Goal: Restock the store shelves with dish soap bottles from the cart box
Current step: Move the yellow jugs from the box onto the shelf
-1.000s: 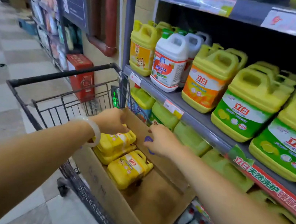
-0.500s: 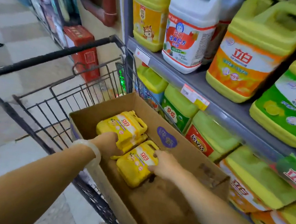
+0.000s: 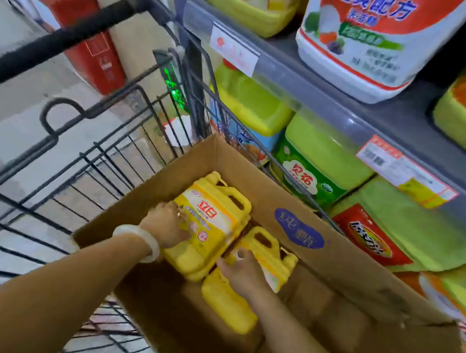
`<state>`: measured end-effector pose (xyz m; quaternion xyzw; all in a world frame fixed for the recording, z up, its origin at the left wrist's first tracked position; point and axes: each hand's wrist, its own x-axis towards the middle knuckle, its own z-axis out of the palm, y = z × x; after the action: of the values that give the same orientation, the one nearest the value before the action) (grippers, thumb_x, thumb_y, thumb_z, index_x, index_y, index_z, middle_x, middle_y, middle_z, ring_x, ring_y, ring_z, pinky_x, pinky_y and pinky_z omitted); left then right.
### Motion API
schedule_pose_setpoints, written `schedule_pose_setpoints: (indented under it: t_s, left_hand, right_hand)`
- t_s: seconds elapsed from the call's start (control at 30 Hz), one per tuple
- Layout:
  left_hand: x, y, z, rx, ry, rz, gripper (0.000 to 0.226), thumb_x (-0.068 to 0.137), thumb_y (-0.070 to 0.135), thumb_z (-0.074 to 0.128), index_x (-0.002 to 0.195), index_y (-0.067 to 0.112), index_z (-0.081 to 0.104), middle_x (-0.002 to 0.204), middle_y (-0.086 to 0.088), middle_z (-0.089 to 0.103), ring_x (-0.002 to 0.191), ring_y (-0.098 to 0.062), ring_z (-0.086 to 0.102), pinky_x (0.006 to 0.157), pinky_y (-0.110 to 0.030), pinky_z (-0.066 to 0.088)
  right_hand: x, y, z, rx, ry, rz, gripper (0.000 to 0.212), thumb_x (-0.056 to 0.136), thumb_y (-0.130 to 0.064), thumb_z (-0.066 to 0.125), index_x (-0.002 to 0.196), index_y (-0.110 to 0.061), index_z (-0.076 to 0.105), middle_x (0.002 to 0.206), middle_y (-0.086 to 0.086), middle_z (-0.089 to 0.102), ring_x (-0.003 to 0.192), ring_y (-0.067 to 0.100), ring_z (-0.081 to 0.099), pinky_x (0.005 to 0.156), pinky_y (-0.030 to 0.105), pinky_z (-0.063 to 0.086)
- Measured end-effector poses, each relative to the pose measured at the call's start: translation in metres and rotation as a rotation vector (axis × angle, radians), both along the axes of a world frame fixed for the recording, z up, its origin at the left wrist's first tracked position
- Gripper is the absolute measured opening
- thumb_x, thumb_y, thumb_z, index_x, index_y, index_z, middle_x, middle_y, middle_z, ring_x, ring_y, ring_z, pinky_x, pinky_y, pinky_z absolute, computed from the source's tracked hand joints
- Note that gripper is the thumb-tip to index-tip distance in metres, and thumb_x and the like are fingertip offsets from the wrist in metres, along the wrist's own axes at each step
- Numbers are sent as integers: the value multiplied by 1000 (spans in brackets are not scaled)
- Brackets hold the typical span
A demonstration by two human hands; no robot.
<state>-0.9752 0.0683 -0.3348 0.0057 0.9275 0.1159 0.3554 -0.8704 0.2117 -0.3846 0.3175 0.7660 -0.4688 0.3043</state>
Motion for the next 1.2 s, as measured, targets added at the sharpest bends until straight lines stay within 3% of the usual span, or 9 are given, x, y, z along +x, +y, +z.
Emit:
schedule_pose_setpoints:
  t_s: [0.17, 0.3, 0.43, 0.6, 0.7, 0.83, 0.97, 1.1, 1.2]
  left_hand:
    - [-24, -7, -28, 56, -55, 36, 91, 70, 54, 72, 138, 5, 34, 140, -16, 39, 131, -33, 37, 109, -41, 34]
    - [-33, -2, -33, -61, -47, -79, 100, 74, 54, 70, 143, 0, 22, 145, -18, 31, 137, -33, 27, 112, -39, 24]
    - [-43, 3, -41, -111, -159, -78, 103, 71, 60, 69, 144, 3, 24, 148, -19, 25, 139, -34, 23, 112, -40, 24]
    - [-40, -3, -61, 79, -359, 211, 109, 69, 43, 80, 146, 3, 14, 149, -15, 30, 137, -33, 33, 109, -43, 33]
    - [-37, -2, -62, 135, -392, 245, 103, 69, 36, 81, 145, 1, 22, 147, -14, 38, 134, -31, 39, 104, -37, 38]
    - [-22, -2, -52, 213, -471, 192, 86, 70, 29, 82, 140, 6, 38, 141, -9, 48, 129, -26, 46, 94, -26, 38]
    - [-3, -3, -29, 301, -509, 265, 96, 59, 26, 89, 139, 6, 39, 139, -9, 50, 126, -29, 49, 101, -38, 42]
    - [22, 13, 8, 464, -470, 226, 109, 27, 29, 97, 123, 10, 50, 120, -5, 64, 112, -27, 60, 97, -46, 48]
    - [52, 34, 43, 573, -368, 159, 81, 44, 14, 95, 113, 18, 52, 111, -3, 66, 103, -24, 63, 92, -43, 51]
  right_hand:
    - [-25, -13, -22, -65, -34, -146, 63, 86, -43, 61, 134, -8, 39, 136, 6, 47, 125, 25, 47, 100, 33, 42]
    - [-36, -19, -43, -223, -41, -307, 88, 65, -65, 71, 133, -16, 42, 132, -6, 51, 121, 21, 52, 91, 35, 48]
    - [-40, -20, -75, -331, -42, -482, 111, 42, -79, 70, 136, -28, 39, 135, -8, 51, 125, 19, 49, 102, 45, 44]
    - [-34, -15, -68, -528, -106, -657, 72, 69, -41, 79, 131, -22, 48, 124, 1, 62, 111, 22, 60, 96, 43, 49]
    - [-28, -13, -68, -564, -96, -708, 60, 73, -29, 79, 126, -18, 53, 115, 3, 67, 104, 23, 63, 91, 42, 51]
    - [-6, -14, -57, -595, -63, -793, 61, 70, -24, 81, 125, -15, 56, 112, 7, 69, 97, 22, 67, 75, 35, 56]
    - [21, -10, -37, -600, -14, -814, 92, 45, -38, 90, 127, -19, 53, 117, 3, 67, 106, 24, 63, 88, 43, 54]
    - [50, 9, 3, -655, 168, -813, 58, 64, -16, 81, 118, -17, 58, 105, 3, 71, 91, 20, 68, 65, 31, 56]
    - [78, 31, 36, -605, 327, -782, 70, 58, -15, 87, 121, -13, 56, 110, 10, 70, 92, 24, 70, 71, 35, 59]
